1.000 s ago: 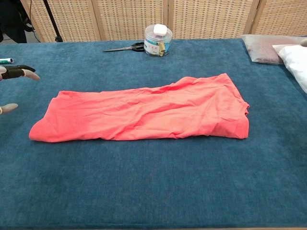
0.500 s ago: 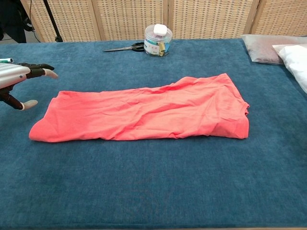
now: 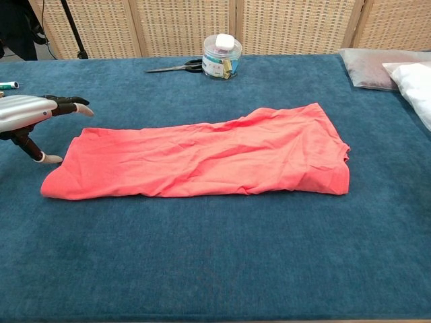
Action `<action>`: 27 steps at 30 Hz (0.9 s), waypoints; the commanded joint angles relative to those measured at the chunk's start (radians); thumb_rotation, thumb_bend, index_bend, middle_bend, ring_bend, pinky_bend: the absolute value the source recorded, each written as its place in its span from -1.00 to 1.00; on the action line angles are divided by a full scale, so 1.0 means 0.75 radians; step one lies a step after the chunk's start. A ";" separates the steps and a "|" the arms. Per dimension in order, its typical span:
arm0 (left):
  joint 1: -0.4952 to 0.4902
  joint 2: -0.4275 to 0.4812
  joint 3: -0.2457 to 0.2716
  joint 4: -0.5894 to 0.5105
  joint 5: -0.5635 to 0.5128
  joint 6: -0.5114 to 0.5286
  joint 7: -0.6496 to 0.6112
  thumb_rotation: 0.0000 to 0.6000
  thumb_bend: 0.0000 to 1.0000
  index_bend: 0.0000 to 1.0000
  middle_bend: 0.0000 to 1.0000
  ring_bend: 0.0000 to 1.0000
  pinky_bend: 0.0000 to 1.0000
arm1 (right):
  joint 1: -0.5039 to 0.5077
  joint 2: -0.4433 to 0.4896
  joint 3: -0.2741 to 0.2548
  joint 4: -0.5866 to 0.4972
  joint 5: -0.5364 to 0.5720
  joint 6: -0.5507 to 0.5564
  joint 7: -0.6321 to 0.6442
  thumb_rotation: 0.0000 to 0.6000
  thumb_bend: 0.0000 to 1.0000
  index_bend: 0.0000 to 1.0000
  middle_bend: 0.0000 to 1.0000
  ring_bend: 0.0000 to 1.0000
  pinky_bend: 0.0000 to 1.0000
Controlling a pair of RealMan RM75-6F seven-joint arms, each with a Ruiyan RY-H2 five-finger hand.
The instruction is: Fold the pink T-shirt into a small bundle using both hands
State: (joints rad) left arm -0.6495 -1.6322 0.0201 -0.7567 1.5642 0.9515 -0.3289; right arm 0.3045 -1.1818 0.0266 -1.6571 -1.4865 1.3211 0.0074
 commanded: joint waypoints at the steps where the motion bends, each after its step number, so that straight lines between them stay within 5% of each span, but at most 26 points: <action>1: -0.007 -0.016 -0.002 0.016 -0.003 -0.004 -0.005 1.00 -0.52 -0.69 -1.00 -1.00 -1.00 | -0.002 -0.001 0.002 0.000 -0.001 0.000 -0.001 1.00 -1.00 -1.00 -1.00 -1.00 -1.00; 27: -0.027 -0.051 -0.025 -0.008 -0.056 -0.039 0.109 1.00 -0.09 0.09 -1.00 -1.00 -1.00 | -0.018 0.008 0.011 -0.020 -0.024 -0.011 0.004 1.00 -1.00 -1.00 -1.00 -1.00 -1.00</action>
State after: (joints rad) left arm -0.6715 -1.6664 0.0033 -0.7656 1.5239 0.9178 -0.2515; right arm 0.2915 -1.1758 0.0348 -1.6720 -1.5044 1.3128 0.0101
